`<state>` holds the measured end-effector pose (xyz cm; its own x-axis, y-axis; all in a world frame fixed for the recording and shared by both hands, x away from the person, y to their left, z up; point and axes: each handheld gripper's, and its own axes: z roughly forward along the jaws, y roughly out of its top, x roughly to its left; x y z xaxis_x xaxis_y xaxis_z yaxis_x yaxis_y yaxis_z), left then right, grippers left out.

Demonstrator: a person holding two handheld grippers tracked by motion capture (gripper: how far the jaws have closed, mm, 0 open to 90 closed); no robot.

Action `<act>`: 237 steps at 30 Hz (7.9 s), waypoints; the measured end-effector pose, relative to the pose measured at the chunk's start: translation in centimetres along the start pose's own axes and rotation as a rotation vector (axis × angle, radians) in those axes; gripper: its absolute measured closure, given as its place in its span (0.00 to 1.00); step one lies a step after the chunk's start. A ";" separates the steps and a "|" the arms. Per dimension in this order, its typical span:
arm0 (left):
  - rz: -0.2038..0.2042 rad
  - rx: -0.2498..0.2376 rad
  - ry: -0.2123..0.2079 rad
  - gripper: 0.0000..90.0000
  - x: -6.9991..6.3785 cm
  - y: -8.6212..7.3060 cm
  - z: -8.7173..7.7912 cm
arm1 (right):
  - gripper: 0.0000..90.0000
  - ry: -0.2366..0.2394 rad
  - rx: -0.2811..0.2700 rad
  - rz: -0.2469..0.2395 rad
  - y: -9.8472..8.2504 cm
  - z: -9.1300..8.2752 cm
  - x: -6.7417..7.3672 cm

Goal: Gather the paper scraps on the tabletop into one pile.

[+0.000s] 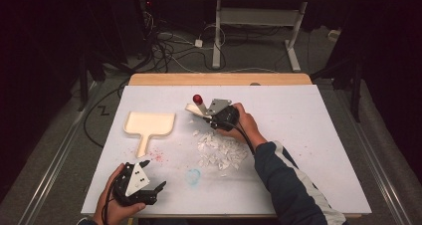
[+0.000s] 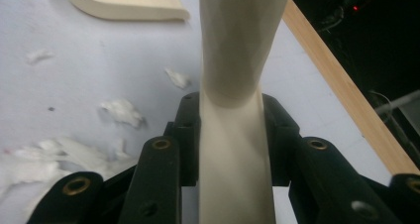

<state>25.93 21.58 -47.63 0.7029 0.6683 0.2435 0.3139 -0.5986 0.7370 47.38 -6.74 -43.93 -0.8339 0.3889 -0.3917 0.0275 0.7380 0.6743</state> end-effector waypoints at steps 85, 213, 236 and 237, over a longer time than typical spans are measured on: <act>0.056 0.025 -0.027 0.19 -0.9 0.4 0.0 | 0.75 -0.100 0.079 0.327 -4.1 -13.6 6.2; 0.071 0.029 -0.017 0.19 -1.0 0.8 -0.2 | 0.75 0.036 -0.021 0.350 -9.9 -21.9 8.3; 0.062 0.028 -0.048 0.19 -0.9 0.8 0.3 | 0.75 0.096 -0.084 0.295 -5.1 -15.3 10.2; 0.061 0.028 -0.048 0.19 -0.9 0.8 0.3 | 0.75 0.095 -0.085 0.289 -5.1 -15.6 10.1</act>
<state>25.76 20.38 -47.47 0.7510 0.6085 0.2566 0.2866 -0.6504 0.7035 30.23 -15.15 -41.57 -0.8458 0.5201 -0.1186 0.2281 0.5536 0.8009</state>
